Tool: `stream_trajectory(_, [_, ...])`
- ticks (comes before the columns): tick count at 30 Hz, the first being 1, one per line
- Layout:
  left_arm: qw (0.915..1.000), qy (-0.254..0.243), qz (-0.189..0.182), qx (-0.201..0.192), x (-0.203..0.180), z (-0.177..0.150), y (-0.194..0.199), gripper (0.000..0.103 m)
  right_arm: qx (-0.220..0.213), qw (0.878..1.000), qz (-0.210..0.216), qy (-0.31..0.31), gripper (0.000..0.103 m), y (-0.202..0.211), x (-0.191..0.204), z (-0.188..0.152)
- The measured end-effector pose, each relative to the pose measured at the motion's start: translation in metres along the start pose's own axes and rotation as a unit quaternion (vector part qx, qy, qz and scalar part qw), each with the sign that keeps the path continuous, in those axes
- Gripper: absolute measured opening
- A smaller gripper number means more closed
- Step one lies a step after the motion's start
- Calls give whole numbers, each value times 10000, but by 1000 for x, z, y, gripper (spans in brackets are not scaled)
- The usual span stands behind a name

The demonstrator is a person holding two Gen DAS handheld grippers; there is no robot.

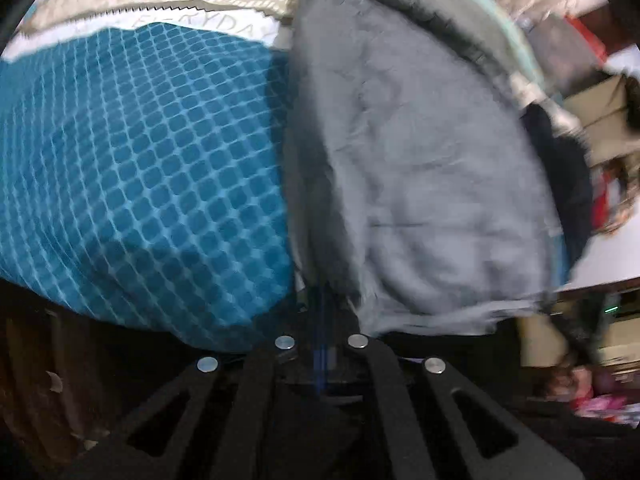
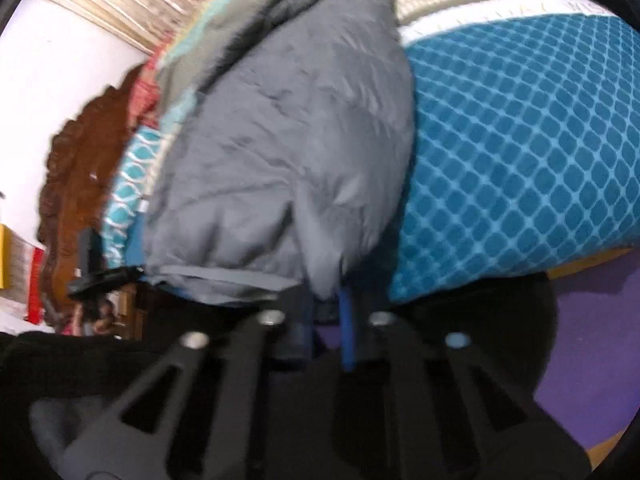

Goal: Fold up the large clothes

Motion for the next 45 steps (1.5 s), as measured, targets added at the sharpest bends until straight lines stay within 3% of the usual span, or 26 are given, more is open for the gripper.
stream_trajectory(3, [9960,432,-773,-154,3,7,30,21,-423,9979,452,165,6,25,24,17])
stream_trajectory(5, [9920,628,-1050,-306,6,16,43,21,-702,9953,633,221,6,39,35,33])
stream_trajectory(8, [9798,1048,-1616,-539,10,40,59,21,-1136,9886,976,141,6,52,43,65])
stream_trajectory(9, [9792,1085,-1552,-734,12,52,67,21,-1182,9878,1009,122,6,52,44,73])
stream_trajectory(12, [9897,806,-593,-1028,13,66,79,22,-1237,9870,1016,160,6,49,43,97])
stream_trajectory(14, [9941,646,-79,-868,10,68,74,22,-1192,9872,1043,187,6,41,44,108])
stream_trajectory(16, [9964,640,45,-557,5,60,61,22,-1145,9870,1112,177,5,30,44,115])
stream_trajectory(20, [9974,694,140,-107,-2,50,38,23,-922,9892,1137,87,6,4,39,119])
stream_trajectory(24, [9966,801,-159,121,-7,38,26,23,-864,9895,1158,10,6,-2,35,121])
stream_trajectory(28, [9954,849,-438,-72,-15,40,24,24,-880,9894,1151,53,5,0,35,122])
stream_trajectory(31, [9981,573,-131,-199,-23,48,7,29,-910,9891,1157,7,5,1,33,119])
stream_trajectory(34, [9993,337,148,27,-25,49,-19,32,-916,9891,1151,-26,6,1,32,116])
stream_trajectory(40, [9998,-15,192,-30,-33,37,-41,33,-908,9903,1054,-24,6,1,32,109])
stream_trajectory(45, [9998,-86,-30,-164,-24,34,-43,33,-848,9924,897,-37,5,-4,28,105])
Point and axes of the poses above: each gripper's, at about its wrist camera, not at the fingertips, and y roughly against the way its jaws point, x to its left, z to its top, the point moved 4 cm from there along -y, roughly the way its jaws point, and after that the axes turned 10 degrees about z, right-handed, at the moved point
